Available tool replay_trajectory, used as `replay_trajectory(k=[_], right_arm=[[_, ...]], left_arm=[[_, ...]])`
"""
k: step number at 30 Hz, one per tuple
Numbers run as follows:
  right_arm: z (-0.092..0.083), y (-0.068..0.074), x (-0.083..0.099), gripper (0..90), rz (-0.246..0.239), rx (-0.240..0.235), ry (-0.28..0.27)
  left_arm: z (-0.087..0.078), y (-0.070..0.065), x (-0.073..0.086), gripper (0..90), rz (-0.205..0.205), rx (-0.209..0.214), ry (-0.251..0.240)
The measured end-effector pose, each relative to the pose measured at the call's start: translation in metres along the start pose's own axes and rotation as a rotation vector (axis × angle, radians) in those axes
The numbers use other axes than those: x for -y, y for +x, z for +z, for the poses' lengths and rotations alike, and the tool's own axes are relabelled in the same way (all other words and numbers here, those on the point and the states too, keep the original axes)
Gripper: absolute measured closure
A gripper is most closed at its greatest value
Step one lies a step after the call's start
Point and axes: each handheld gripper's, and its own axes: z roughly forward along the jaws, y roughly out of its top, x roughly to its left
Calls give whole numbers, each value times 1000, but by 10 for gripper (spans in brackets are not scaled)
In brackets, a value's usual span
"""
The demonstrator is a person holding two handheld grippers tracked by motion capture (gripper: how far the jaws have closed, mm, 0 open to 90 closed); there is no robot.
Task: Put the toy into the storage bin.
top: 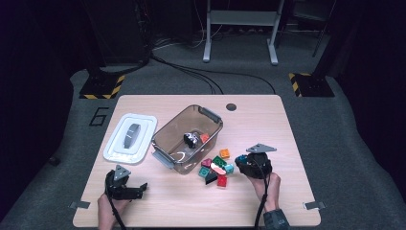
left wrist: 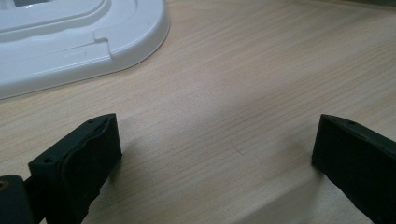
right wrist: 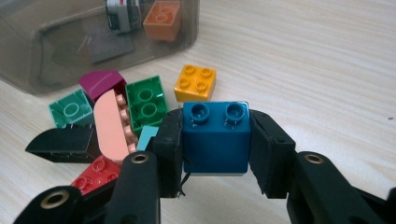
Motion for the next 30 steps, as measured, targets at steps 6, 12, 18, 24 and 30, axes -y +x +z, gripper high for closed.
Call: replay_trajectory(k=[6,12,18,24,30], right_arm=[[1,-2,-11,585,-3,-4,-4],[4,-5,-22,584,-11,-3,-7],[9,-8,-35,584,-10,0,-6],[13,-10,-51,584,-22,13,-11],[14,-14,-65,585,-14,30,-10]], left_arm=[[0,0,0,11,0,0,0],[0,0,0,11,0,0,0],[0,0,0,11,0,1,0],[0,0,0,11,0,1,-1],[0,0,0,11,0,0,2]])
